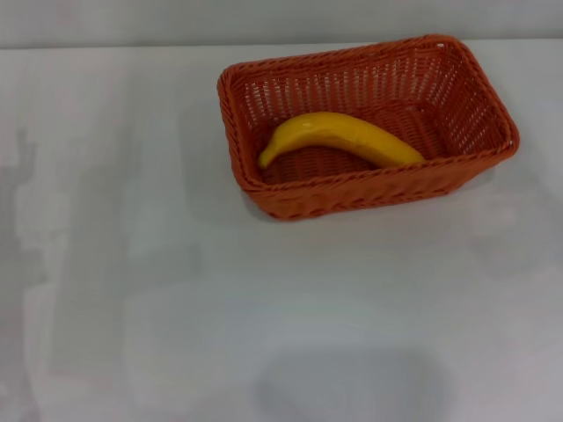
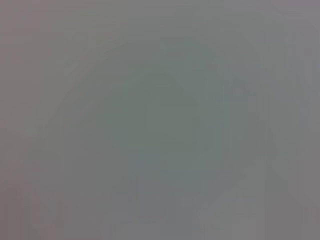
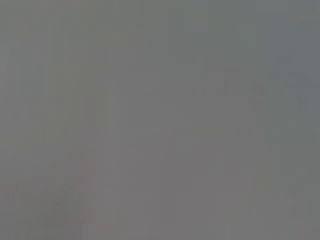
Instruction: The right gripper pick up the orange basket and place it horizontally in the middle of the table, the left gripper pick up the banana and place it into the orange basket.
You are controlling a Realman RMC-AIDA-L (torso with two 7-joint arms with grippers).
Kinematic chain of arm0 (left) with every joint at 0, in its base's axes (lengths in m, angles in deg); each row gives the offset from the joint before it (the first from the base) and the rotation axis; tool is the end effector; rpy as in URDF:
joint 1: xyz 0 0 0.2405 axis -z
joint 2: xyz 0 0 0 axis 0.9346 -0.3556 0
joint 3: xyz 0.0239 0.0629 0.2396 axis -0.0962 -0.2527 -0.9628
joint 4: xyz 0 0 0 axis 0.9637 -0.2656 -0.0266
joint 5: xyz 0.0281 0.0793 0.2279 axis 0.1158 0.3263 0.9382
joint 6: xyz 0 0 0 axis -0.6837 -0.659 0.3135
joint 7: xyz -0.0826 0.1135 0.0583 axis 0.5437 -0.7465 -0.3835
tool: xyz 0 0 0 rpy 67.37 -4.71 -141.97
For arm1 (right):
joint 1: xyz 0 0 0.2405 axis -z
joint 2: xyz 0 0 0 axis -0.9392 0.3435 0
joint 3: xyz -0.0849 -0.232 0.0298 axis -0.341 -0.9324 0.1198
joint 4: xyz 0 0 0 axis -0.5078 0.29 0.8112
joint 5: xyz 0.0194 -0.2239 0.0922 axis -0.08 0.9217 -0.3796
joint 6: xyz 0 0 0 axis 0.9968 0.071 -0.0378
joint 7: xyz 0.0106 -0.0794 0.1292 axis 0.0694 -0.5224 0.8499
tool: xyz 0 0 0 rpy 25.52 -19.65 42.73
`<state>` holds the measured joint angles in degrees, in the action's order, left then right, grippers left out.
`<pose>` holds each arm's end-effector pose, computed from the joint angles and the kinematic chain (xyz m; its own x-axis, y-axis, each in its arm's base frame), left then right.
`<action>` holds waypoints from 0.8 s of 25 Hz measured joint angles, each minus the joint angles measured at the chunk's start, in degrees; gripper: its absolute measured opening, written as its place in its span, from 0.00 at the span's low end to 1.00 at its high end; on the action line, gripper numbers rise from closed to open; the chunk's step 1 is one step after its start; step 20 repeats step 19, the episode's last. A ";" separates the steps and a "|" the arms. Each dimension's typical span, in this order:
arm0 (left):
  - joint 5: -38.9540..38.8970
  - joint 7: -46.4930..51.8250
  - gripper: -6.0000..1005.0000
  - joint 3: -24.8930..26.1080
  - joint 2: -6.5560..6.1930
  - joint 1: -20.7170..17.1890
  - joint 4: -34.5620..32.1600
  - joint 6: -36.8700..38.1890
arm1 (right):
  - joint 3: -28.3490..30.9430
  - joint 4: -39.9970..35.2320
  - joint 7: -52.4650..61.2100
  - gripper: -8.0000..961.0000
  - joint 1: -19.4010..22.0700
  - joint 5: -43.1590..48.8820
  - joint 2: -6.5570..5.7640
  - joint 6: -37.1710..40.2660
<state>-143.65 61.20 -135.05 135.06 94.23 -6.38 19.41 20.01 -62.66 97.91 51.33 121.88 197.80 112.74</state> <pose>-0.3594 0.3426 0.0200 0.8317 -0.1662 0.5297 0.5548 0.2824 -0.7826 0.3461 0.3577 0.1455 0.6441 0.2388 -0.7267 -0.6508 -0.3283 -0.6846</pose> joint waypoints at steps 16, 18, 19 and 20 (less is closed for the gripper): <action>2.60 -0.16 0.83 -0.25 0.03 1.72 -0.51 -1.75 | 7.39 0.79 -4.87 0.88 0.71 -0.14 0.00 -17.27; 3.27 -0.16 0.83 -0.25 0.10 1.84 -0.58 -1.77 | 7.44 0.80 -4.87 0.88 1.00 -0.14 0.00 -17.40; 3.54 -0.16 0.83 -0.24 0.11 1.92 -0.60 -1.81 | 7.46 0.80 -4.88 0.88 1.14 -0.14 0.00 -17.32; 3.54 -0.16 0.83 -0.24 0.11 1.92 -0.60 -1.81 | 7.46 0.80 -4.88 0.88 1.14 -0.14 0.00 -17.32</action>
